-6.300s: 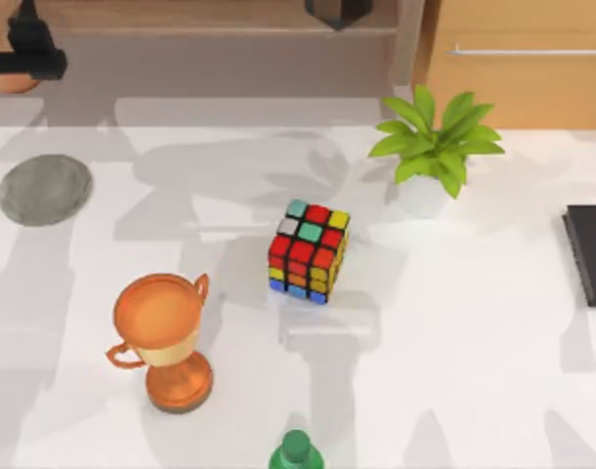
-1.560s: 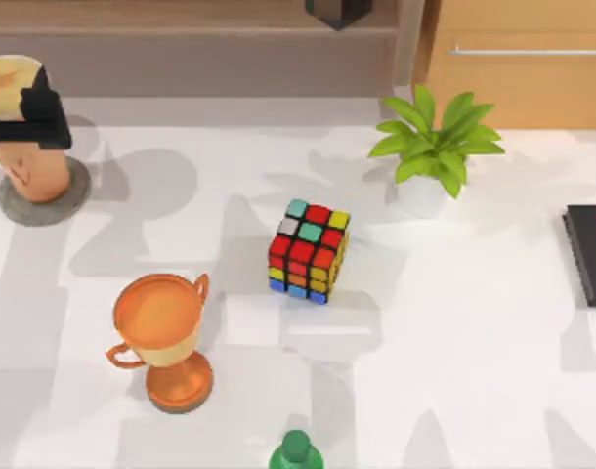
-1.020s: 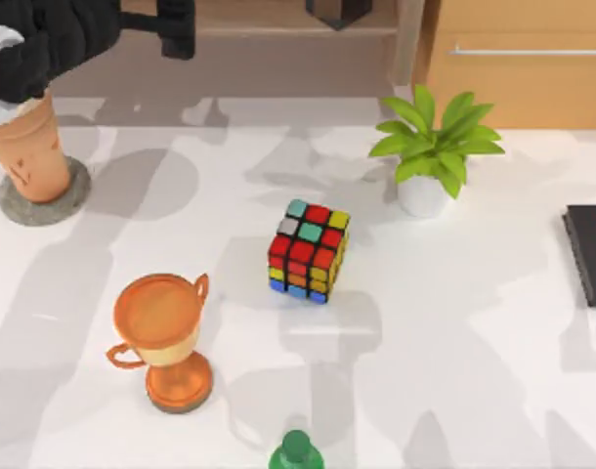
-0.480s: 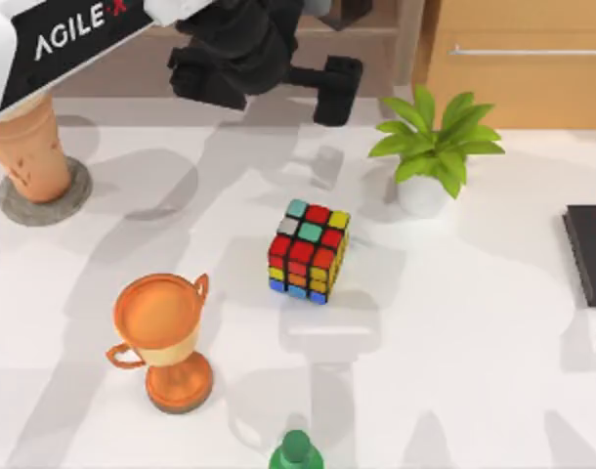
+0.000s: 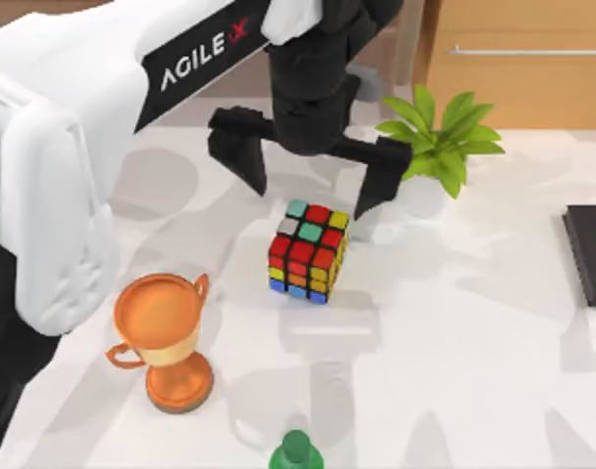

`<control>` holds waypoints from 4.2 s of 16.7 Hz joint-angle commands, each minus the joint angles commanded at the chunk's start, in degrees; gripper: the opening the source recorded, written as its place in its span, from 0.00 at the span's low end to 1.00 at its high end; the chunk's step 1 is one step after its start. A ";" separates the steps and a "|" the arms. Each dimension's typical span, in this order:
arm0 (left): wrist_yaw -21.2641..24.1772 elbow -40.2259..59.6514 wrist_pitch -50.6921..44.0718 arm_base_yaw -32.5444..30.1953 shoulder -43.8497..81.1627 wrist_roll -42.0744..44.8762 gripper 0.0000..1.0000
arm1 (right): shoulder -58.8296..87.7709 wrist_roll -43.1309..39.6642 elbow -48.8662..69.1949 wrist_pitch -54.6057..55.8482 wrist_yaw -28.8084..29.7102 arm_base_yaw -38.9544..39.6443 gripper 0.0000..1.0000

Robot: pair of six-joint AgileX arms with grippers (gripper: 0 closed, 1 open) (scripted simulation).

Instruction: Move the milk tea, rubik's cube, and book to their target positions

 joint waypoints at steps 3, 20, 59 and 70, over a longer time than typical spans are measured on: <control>-0.26 0.64 -1.37 -0.37 0.53 -0.52 1.00 | 0.00 0.00 0.00 0.00 0.00 0.00 1.00; -0.26 -13.29 12.38 -0.28 0.35 -0.44 1.00 | 0.00 0.00 0.00 0.00 0.00 0.00 1.00; -2.78 -11.35 15.35 1.93 -9.03 0.53 0.00 | 0.00 0.00 0.00 0.00 0.00 0.00 1.00; -7.13 -37.06 68.04 18.85 -46.61 10.34 0.00 | 0.00 0.00 0.00 0.00 0.00 0.00 1.00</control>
